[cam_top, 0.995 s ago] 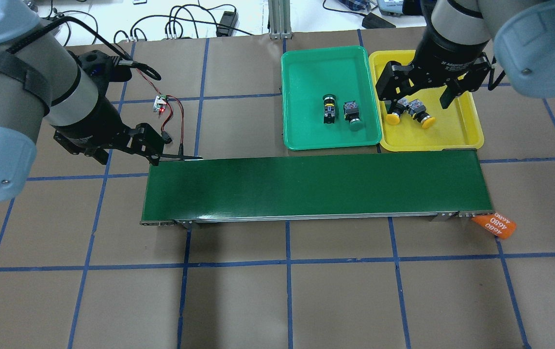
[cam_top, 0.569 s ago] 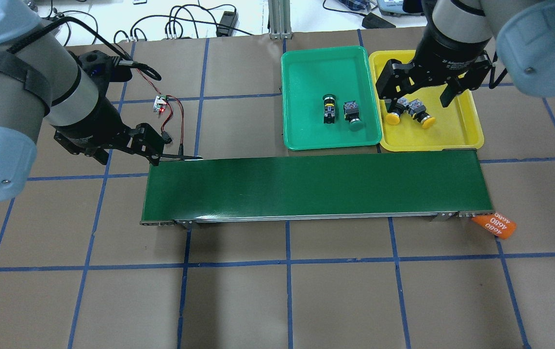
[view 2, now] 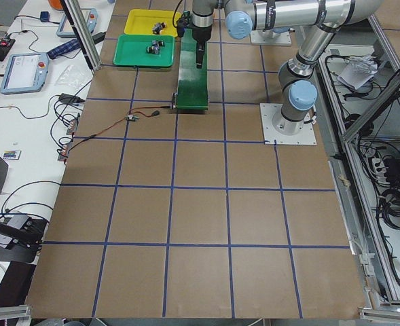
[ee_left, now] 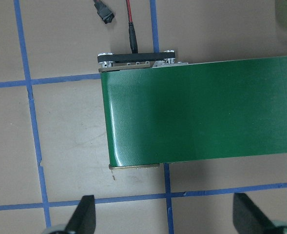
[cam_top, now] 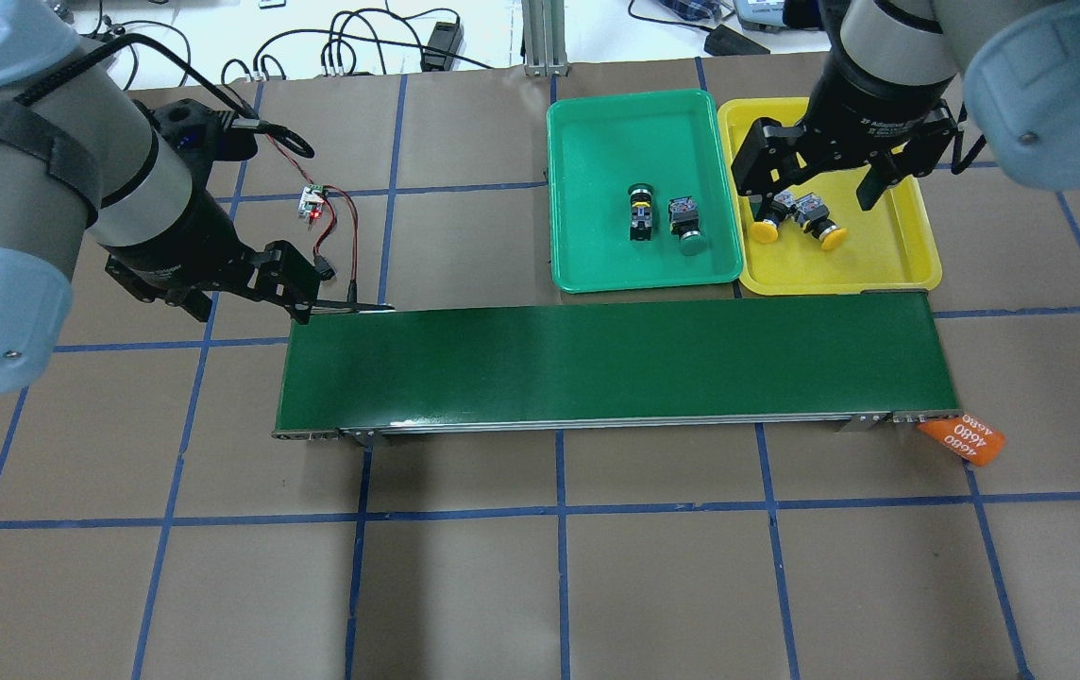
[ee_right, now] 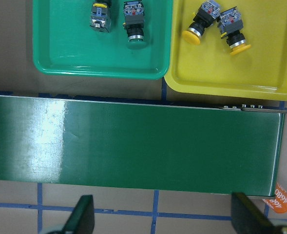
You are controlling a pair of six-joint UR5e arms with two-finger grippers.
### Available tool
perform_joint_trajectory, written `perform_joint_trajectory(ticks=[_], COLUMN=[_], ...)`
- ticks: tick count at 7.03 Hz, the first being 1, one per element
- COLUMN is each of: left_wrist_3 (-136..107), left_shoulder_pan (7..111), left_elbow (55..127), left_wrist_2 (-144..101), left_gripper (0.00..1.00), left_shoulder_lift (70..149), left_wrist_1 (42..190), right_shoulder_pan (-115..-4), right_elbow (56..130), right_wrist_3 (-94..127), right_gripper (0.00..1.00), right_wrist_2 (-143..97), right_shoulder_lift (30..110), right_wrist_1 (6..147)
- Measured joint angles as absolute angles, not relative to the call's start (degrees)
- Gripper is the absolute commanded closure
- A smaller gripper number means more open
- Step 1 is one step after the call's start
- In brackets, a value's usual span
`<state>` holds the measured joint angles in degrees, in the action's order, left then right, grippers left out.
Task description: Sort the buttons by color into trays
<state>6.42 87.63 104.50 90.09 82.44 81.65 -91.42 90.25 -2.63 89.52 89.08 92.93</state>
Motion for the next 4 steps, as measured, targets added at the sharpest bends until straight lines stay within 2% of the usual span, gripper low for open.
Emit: perform_joint_trajectory(ticks=[4], left_wrist_3=[6.39], left_shoulder_pan=[87.63], left_elbow=[104.45], left_wrist_2=[90.05], left_gripper=[0.00], left_shoulder_lift=[82.53], left_wrist_1=[81.68], right_shoulder_pan=[-91.45], right_elbow=[90.32], right_wrist_3=[-2.64], right_gripper=[0.00], right_wrist_2=[89.50], right_shoulder_lift=[89.19], right_wrist_1=[92.44])
